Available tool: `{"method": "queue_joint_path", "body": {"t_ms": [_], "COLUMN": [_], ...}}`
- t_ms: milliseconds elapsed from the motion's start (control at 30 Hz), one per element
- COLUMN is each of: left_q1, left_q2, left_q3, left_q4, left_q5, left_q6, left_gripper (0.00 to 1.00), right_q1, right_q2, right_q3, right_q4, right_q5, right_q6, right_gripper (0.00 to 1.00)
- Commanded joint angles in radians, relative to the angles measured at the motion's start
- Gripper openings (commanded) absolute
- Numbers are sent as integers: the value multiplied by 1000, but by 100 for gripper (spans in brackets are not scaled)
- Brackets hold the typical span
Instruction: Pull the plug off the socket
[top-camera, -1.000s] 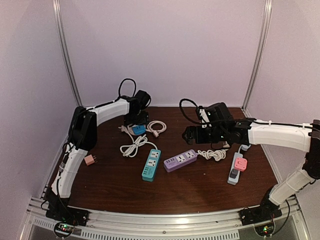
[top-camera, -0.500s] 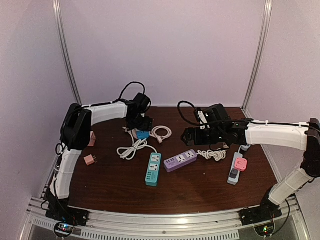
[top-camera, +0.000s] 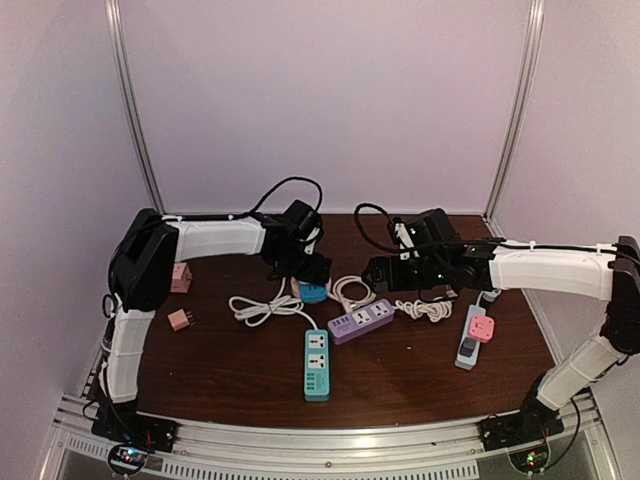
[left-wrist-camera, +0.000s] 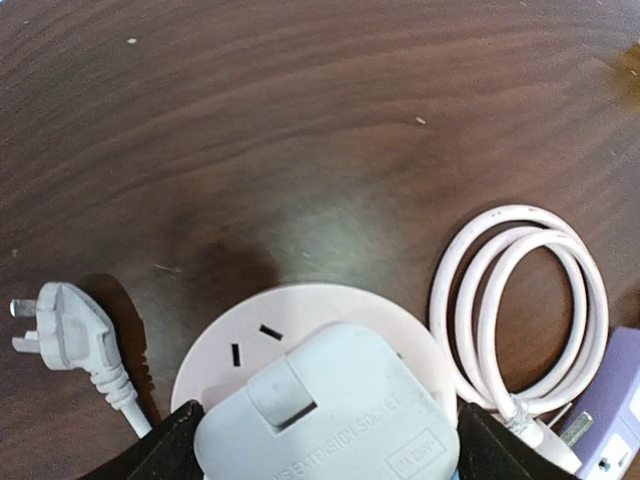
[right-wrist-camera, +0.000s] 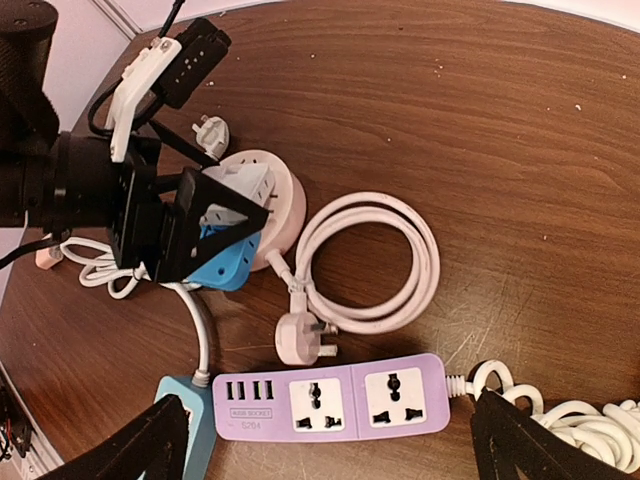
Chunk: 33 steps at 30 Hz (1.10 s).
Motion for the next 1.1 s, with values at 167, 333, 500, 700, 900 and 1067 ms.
{"method": "queue_joint_path", "body": {"t_ms": [167, 333, 500, 700, 900, 1067], "left_q1": [-93, -84, -46, 21, 61, 63], "left_q2": [-77, -155, -235, -356, -434, -469], "left_q3": [-188, -206, -210, -359, -507, -559], "left_q4": [9, 12, 10, 57, 128, 158], "left_q5": [149, 93, 69, 71, 111, 119], "left_q6": [-24, -38, -60, -92, -115, -125], "left_gripper": [87, 97, 98, 98, 98, 98], "right_q1": [-6, -5, 3, 60, 113, 145], "right_q2": [9, 16, 67, 164, 311, 443], "right_q3": [-19, -14, 30, 134, 270, 432], "right_q4": [15, 26, 15, -27, -51, -153], "right_q5": [-28, -40, -38, -4, 6, 45], "right_q6": [-69, -134, -187, -208, -222, -187], "right_gripper": [100, 100, 100, 100, 100, 100]}}
